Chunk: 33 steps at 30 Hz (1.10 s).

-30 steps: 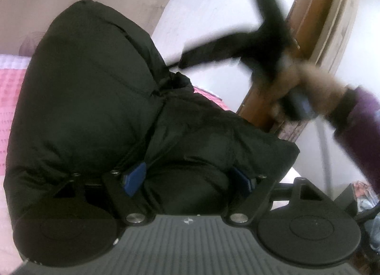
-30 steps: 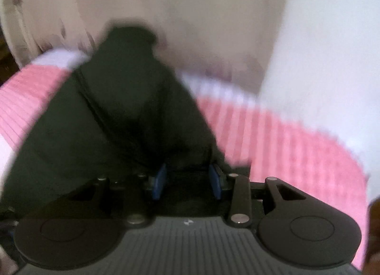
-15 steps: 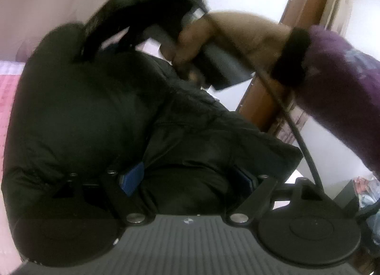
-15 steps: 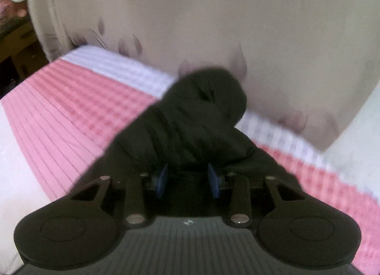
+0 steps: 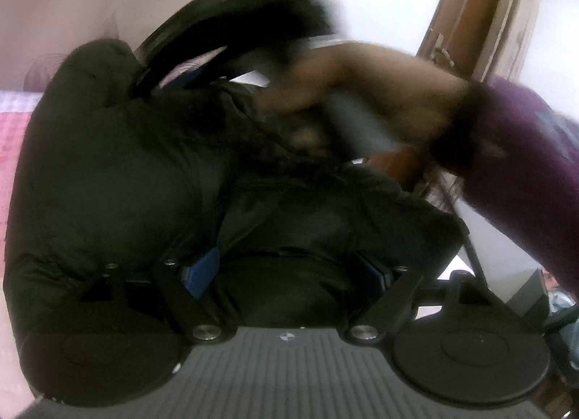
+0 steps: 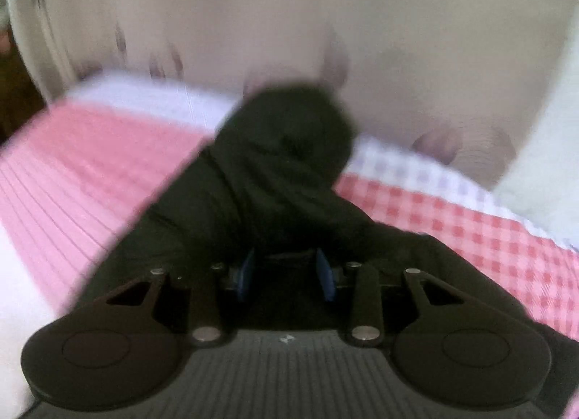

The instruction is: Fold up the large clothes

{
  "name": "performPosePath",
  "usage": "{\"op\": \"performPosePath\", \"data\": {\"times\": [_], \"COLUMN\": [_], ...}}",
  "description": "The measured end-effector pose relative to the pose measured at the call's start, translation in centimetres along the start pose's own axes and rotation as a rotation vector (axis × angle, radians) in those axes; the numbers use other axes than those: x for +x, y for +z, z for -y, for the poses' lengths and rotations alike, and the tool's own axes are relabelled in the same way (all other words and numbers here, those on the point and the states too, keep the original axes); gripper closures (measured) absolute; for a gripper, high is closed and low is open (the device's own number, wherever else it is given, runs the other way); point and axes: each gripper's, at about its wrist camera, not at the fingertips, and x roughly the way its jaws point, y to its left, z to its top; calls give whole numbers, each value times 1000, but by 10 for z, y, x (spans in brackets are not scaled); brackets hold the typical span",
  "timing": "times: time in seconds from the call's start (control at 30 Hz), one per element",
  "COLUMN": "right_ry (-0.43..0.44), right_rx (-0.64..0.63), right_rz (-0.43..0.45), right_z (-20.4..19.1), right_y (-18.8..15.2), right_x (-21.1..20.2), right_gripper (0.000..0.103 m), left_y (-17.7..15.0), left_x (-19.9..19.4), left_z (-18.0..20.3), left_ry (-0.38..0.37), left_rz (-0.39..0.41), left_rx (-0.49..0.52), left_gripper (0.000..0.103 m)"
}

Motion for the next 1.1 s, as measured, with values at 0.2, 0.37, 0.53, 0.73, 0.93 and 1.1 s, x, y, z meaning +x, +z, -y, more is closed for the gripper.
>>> {"op": "performPosePath", "data": {"times": [0.2, 0.37, 0.53, 0.73, 0.93, 1.1], "right_ry": [31, 2, -72, -26, 66, 77], "right_rx": [178, 247, 318, 464, 608, 573], "right_rz": [261, 255, 229, 225, 270, 249], "right_z": [53, 48, 40, 58, 82, 76], "right_y": [-88, -191, -254, -285, -286, -270], "right_x": [-148, -193, -185, -154, -172, -162], "right_gripper": [63, 63, 64, 58, 46, 66], "left_y": [3, -3, -11, -17, -17, -17], "left_x": [-1, 2, 3, -6, -24, -41], "left_z": [3, 7, 8, 6, 6, 11], "left_ry": [12, 21, 39, 51, 41, 79], "left_rz": [0, 6, 16, 33, 75, 112], "left_rx": [-4, 0, 43, 79, 44, 50], "left_gripper": [21, 21, 21, 21, 15, 9]}}
